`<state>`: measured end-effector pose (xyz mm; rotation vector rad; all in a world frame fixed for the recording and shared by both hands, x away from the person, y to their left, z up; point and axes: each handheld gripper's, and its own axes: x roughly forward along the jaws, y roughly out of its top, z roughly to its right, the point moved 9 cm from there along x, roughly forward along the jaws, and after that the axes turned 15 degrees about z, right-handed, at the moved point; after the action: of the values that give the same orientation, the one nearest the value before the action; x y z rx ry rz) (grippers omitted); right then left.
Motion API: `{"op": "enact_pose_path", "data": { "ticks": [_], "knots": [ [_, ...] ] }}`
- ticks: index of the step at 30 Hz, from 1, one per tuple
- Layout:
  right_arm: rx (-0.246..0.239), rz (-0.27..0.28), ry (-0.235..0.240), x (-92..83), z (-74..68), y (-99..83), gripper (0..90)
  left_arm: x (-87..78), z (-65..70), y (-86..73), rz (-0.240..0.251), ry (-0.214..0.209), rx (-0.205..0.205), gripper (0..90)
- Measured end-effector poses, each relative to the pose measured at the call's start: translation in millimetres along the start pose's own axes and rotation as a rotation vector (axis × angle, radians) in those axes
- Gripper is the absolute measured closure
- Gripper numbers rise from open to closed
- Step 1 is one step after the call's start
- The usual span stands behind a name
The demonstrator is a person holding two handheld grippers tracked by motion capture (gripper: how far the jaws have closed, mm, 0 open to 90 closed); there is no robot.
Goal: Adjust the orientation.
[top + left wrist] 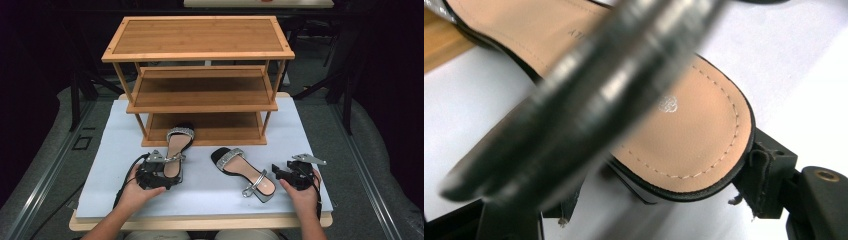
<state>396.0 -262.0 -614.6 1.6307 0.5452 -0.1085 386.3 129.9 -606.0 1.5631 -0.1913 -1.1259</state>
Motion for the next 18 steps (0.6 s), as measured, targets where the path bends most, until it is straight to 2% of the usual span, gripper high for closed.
{"op": "enact_pose_path", "data": {
  "ticks": [6,13,18],
  "knots": [
    [0.001,0.000,0.001,0.0,0.1,0.0,33.0,0.2,-6.3,13.8,0.012,-0.006,-0.020,31.1],
    [-0.002,-0.003,0.001,0.1,0.6,-0.3,33.0,10.3,-18.7,31.3,0.026,-0.006,-0.044,31.3],
    [0.001,-0.002,0.002,0.1,0.9,-0.4,33.0,25.5,-28.0,33.0,-0.014,0.004,-0.041,31.5]
  ]
}}
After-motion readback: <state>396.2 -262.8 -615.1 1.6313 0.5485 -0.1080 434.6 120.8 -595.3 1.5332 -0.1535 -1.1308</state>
